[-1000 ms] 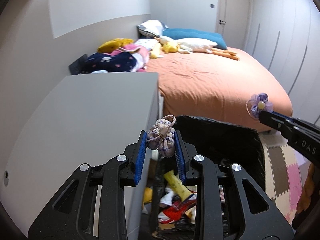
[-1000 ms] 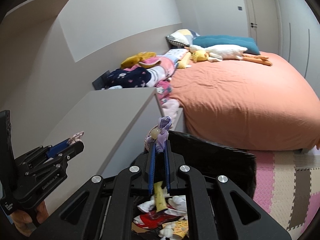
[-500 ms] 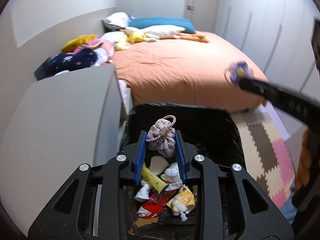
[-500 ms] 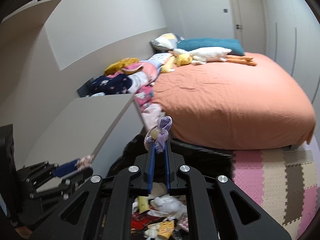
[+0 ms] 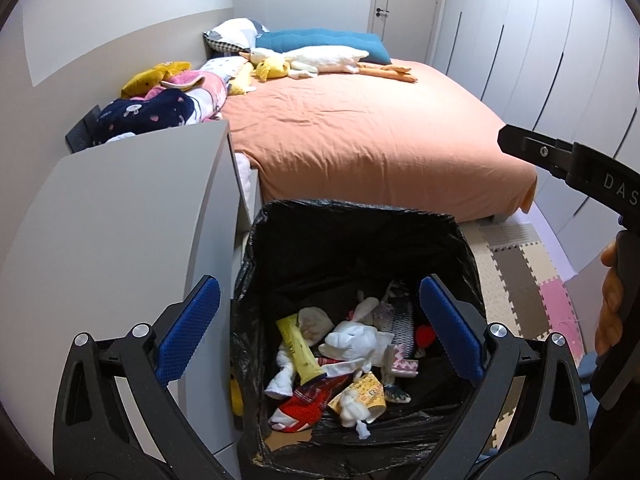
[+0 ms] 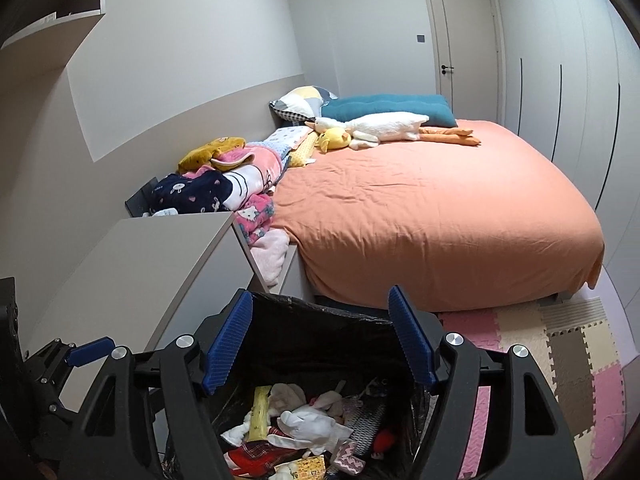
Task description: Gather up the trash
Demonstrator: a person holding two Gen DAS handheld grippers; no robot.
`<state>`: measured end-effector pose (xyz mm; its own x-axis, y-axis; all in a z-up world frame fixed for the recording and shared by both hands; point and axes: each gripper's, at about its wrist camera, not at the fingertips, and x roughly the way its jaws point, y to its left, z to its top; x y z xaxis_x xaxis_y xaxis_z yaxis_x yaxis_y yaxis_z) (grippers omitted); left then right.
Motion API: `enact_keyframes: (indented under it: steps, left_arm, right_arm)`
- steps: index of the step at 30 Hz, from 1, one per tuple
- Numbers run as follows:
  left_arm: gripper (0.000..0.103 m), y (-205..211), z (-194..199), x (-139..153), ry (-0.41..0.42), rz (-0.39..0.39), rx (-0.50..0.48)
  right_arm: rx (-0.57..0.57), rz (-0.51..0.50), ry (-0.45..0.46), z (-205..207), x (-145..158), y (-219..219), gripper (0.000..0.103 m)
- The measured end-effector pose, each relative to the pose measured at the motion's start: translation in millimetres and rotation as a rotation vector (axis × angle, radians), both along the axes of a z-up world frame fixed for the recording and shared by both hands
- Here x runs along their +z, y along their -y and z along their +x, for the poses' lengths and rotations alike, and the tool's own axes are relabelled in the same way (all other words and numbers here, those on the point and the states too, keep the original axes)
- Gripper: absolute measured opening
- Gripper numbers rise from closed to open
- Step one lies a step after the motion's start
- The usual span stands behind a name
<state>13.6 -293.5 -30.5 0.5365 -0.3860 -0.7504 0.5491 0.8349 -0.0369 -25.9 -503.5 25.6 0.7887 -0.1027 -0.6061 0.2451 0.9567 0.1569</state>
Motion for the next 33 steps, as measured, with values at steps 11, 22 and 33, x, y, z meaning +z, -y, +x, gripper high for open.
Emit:
enact_keyframes:
  steps: [11, 22, 33]
  left_arm:
    - [0.097, -11, 1, 2, 0.003, -0.025, 0.043]
    - [0.097, -12, 0, 3, 0.019, -0.019, 0.036]
    - [0.097, -12, -3, 6, 0.039, -0.015, 0.042]
  right_arm:
    - [0.007, -0.005, -0.004, 0, 2, -6, 0.072]
    - [0.008, -0.008, -0.007, 2, 3, -10, 0.072]
    - [0.001, -0.011, -0.005, 1, 2, -9, 0.072]
